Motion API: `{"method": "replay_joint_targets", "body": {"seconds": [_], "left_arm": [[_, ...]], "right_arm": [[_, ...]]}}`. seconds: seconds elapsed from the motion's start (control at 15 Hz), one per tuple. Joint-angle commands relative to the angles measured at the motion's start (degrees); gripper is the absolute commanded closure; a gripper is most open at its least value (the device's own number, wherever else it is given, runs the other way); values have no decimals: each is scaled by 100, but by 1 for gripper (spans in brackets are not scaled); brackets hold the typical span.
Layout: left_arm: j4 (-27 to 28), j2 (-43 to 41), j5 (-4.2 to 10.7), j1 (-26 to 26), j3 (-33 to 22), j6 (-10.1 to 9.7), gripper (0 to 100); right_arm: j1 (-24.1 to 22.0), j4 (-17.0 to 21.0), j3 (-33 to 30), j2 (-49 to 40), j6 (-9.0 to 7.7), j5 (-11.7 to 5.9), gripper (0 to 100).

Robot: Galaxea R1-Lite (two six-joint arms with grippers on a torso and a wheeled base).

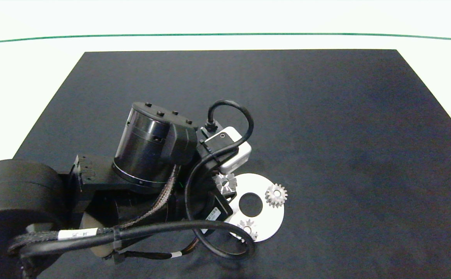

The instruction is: Install three planetary gears onto the carrier pins

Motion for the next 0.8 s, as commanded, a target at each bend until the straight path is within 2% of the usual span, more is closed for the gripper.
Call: {"method": "replay_joint_targets", "body": {"seconds": [0.07, 0.33, 0.47, 0.8], "left_arm": [[-6, 268, 24, -148, -169, 13, 93], [56, 382, 24, -165, -389, 13, 93], [610, 391, 33, -165, -662, 31, 93], [680, 629, 41, -157, -934, 39, 93]], "right_arm": [[2, 19, 1, -20, -6, -13, 0], [2, 10, -8, -11, -6, -13, 0], [11, 10, -8, -3, -6, -13, 0], [11, 10, -16, -3, -15, -13, 0]]}}
